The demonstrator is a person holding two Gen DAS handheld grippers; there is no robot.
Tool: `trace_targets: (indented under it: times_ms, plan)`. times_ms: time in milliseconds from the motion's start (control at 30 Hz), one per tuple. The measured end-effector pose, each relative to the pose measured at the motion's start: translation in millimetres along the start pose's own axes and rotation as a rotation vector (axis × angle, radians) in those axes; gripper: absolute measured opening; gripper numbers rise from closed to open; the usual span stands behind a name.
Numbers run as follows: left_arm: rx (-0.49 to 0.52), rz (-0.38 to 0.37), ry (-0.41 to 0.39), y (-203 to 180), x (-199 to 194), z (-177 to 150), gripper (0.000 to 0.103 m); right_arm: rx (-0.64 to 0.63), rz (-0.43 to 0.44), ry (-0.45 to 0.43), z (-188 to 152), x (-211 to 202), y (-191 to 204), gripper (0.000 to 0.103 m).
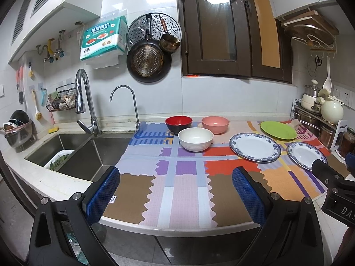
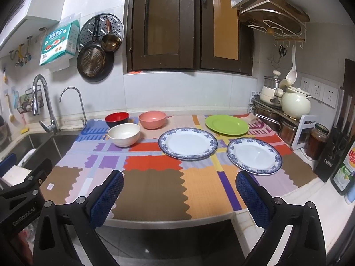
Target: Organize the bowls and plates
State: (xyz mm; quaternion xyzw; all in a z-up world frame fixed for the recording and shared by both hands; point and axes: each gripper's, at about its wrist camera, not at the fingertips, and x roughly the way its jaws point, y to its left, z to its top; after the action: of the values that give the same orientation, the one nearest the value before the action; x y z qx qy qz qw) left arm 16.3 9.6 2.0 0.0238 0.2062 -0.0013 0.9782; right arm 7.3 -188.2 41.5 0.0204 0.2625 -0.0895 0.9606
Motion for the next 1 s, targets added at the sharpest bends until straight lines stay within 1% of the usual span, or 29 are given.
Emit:
trace_targets:
  times_ms: [1000]
  plan:
    - [0.001, -0.005, -0.001, 3.2, 9.7, 3.1, 0.103, -0.006, -0.004, 0.001, -0.1, 3.4, 5.3, 0.102]
